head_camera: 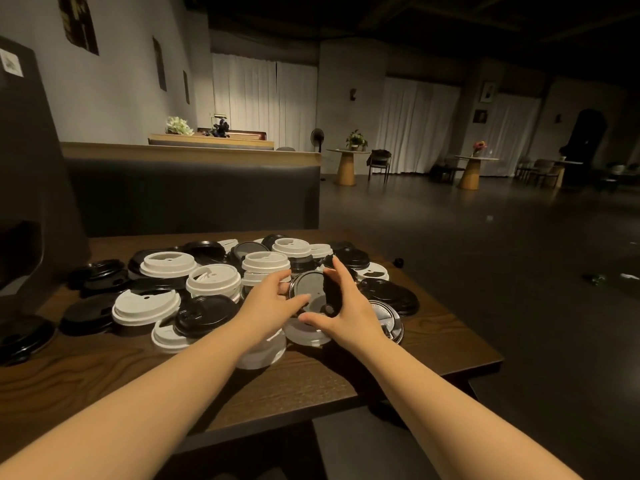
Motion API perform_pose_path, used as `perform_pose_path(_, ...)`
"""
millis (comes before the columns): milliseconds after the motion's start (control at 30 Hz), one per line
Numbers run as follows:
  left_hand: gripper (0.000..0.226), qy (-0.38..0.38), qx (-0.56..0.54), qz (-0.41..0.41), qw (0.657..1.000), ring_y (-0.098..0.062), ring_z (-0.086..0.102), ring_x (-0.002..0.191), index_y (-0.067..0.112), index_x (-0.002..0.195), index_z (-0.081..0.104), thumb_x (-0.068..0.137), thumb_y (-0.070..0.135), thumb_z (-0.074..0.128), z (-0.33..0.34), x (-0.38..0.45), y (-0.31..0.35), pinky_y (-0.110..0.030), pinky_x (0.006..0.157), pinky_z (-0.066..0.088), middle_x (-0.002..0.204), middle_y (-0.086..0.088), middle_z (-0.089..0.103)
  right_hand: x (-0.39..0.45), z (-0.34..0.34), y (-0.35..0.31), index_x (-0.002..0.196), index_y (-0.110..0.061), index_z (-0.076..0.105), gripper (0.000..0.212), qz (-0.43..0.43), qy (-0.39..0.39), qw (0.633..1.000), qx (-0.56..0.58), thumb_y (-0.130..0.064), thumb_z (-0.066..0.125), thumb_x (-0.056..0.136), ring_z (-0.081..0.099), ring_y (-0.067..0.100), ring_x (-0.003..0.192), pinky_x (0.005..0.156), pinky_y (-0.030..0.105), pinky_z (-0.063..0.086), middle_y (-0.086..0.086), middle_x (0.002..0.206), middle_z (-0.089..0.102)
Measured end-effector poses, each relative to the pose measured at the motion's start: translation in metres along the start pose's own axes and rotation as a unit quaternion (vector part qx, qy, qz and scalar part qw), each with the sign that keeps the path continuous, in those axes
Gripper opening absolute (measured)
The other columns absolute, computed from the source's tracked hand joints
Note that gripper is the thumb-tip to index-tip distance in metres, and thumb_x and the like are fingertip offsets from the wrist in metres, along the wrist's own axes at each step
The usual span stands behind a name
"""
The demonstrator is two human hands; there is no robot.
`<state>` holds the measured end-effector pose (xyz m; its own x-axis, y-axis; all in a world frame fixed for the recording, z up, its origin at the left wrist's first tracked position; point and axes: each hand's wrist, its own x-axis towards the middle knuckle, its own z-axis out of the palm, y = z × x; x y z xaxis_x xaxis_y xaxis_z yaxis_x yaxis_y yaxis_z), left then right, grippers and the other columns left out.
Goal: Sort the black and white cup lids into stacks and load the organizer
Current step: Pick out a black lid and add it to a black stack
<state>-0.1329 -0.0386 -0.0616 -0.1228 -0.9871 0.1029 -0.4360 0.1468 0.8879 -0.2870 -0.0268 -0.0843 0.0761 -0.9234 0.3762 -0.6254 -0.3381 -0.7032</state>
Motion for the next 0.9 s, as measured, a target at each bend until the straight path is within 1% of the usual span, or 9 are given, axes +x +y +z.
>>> perform_pose_path(100, 0.066, 0.034, -0.040, -0.013, 0.999, -0.024, 0.051, 0.127, 0.015, 0.147, 0.034, 0.090, 0.016, 0.066, -0.004, 0.002, -0.002, -0.032, 0.097, 0.045, 0.139, -0.012, 0.051, -0.002, -0.005, 0.000, 0.151, -0.028, 0.012, 0.100, -0.008, -0.005, 1.000, 0.000, -0.042, 0.076, 0.075, 0.031, 0.008, 0.137, 0.103, 0.021, 0.029, -0.012, 0.151, 0.033)
perform_pose_path(200, 0.060, 0.064, -0.072, -0.010, 0.995, -0.022, 0.051, 0.126, 0.012, 0.146, 0.037, 0.091, 0.010, 0.062, -0.010, 0.002, -0.002, -0.028, 0.093, 0.044, 0.136, -0.010, 0.055, -0.003, -0.018, 0.007, 0.144, -0.021, 0.037, 0.072, -0.017, 0.065, 0.995, -0.076, -0.044, 0.067, 0.083, 0.037, 0.011, 0.133, 0.105, 0.023, 0.030, -0.005, 0.144, 0.044)
perform_pose_path(300, 0.054, 0.060, -0.078, -0.003, 0.995, -0.015, 0.052, 0.121, 0.011, 0.143, 0.042, 0.092, 0.007, 0.061, -0.011, 0.001, -0.002, -0.031, 0.101, 0.043, 0.133, -0.007, 0.057, 0.000, -0.033, 0.019, 0.132, -0.019, 0.052, 0.055, 0.038, 0.118, 0.976, -0.180, -0.049, 0.061, 0.086, 0.043, 0.015, 0.126, 0.103, 0.030, 0.035, -0.001, 0.131, 0.055)
perform_pose_path(433, 0.051, 0.052, -0.086, 0.002, 0.995, -0.010, 0.054, 0.114, 0.011, 0.140, 0.045, 0.092, 0.004, 0.060, -0.008, 0.000, -0.002, -0.030, 0.100, 0.044, 0.120, 0.004, 0.060, 0.001, -0.045, 0.034, 0.130, -0.019, 0.054, 0.058, 0.148, 0.128, 0.962, -0.193, -0.056, 0.057, 0.085, 0.038, 0.022, 0.127, 0.101, 0.038, 0.037, 0.001, 0.128, 0.056)
perform_pose_path(533, 0.054, 0.037, -0.051, -0.005, 0.998, -0.017, 0.053, 0.123, 0.012, 0.142, 0.044, 0.091, 0.011, 0.062, -0.007, 0.001, -0.004, -0.037, 0.104, 0.044, 0.130, -0.001, 0.058, -0.003, -0.049, 0.041, 0.129, -0.017, 0.055, 0.062, 0.192, 0.115, 0.956, -0.189, -0.059, 0.056, 0.084, 0.045, 0.024, 0.121, 0.098, 0.040, 0.044, 0.005, 0.126, 0.056)
perform_pose_path(600, 0.054, 0.040, -0.003, -0.004, 0.999, -0.022, 0.049, 0.128, 0.013, 0.142, 0.044, 0.092, 0.017, 0.063, -0.004, 0.001, -0.005, -0.038, 0.106, 0.042, 0.137, -0.006, 0.054, -0.007, -0.051, 0.042, 0.130, -0.016, 0.053, 0.060, 0.208, 0.102, 0.952, -0.200, -0.056, 0.056, 0.086, 0.044, 0.025, 0.121, 0.098, 0.038, 0.043, 0.006, 0.129, 0.051)
perform_pose_path(667, 0.053, 0.055, 0.046, -0.005, 0.997, -0.022, 0.048, 0.129, 0.011, 0.143, 0.042, 0.094, 0.019, 0.060, 0.000, 0.000, -0.005, -0.027, 0.102, 0.039, 0.136, -0.005, 0.054, -0.011, -0.049, 0.042, 0.133, -0.015, 0.049, 0.057, 0.215, 0.090, 0.950, -0.206, -0.052, 0.054, 0.089, 0.044, 0.026, 0.122, 0.098, 0.037, 0.041, 0.008, 0.133, 0.046)
perform_pose_path(800, 0.059, 0.069, 0.114, -0.005, 0.991, -0.027, 0.047, 0.131, 0.012, 0.147, 0.035, 0.094, 0.022, 0.059, 0.003, 0.003, -0.008, -0.038, 0.107, 0.040, 0.142, -0.009, 0.050, -0.014, -0.041, 0.037, 0.137, -0.015, 0.043, 0.057, 0.238, 0.074, 0.957, -0.148, -0.046, 0.055, 0.091, 0.048, 0.027, 0.122, 0.095, 0.037, 0.043, 0.010, 0.136, 0.044)
perform_pose_path(900, 0.048, 0.069, 0.142, -0.005, 0.987, -0.025, 0.054, 0.121, 0.011, 0.139, 0.045, 0.093, 0.020, 0.058, 0.002, 0.004, -0.008, -0.032, 0.095, 0.044, 0.132, -0.008, 0.058, -0.013, -0.039, 0.034, 0.134, -0.013, 0.047, 0.055, 0.232, 0.094, 0.962, -0.109, -0.043, 0.058, 0.090, 0.050, 0.025, 0.121, 0.094, 0.033, 0.042, 0.010, 0.133, 0.048)
